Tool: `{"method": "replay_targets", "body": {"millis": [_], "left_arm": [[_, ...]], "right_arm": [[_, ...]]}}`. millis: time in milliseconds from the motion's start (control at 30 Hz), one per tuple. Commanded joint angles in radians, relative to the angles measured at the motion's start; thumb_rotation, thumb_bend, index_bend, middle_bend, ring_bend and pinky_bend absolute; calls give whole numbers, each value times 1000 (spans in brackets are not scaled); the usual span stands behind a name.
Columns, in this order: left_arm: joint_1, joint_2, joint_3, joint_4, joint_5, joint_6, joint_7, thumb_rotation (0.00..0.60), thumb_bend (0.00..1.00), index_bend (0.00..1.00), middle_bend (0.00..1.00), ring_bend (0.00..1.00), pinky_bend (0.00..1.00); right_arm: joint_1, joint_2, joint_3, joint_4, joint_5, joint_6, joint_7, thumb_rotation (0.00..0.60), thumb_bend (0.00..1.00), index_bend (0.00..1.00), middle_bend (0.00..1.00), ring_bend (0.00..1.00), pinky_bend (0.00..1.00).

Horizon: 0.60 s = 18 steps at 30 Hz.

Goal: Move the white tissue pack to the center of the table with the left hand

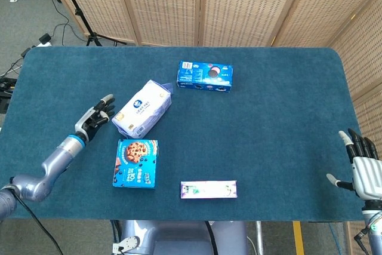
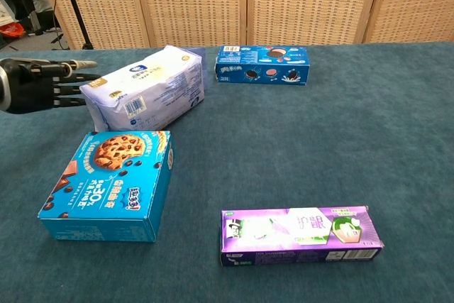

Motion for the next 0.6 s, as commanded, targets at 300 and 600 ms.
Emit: {"method": "replay_targets", "body": {"millis": [300, 600], "left_arm": [[-67, -94, -23, 26, -23, -8, 21, 600, 1000, 0, 0, 0, 0], [-132, -147, -54, 12, -110, -41, 137, 600, 1000, 0, 0, 0, 0]], "right_arm": [[0, 1, 0, -1, -1, 2, 2, 600, 0, 0, 0, 0, 0], [0, 4, 2, 0, 3, 1, 11, 600, 0, 0, 0, 0, 0]]}}
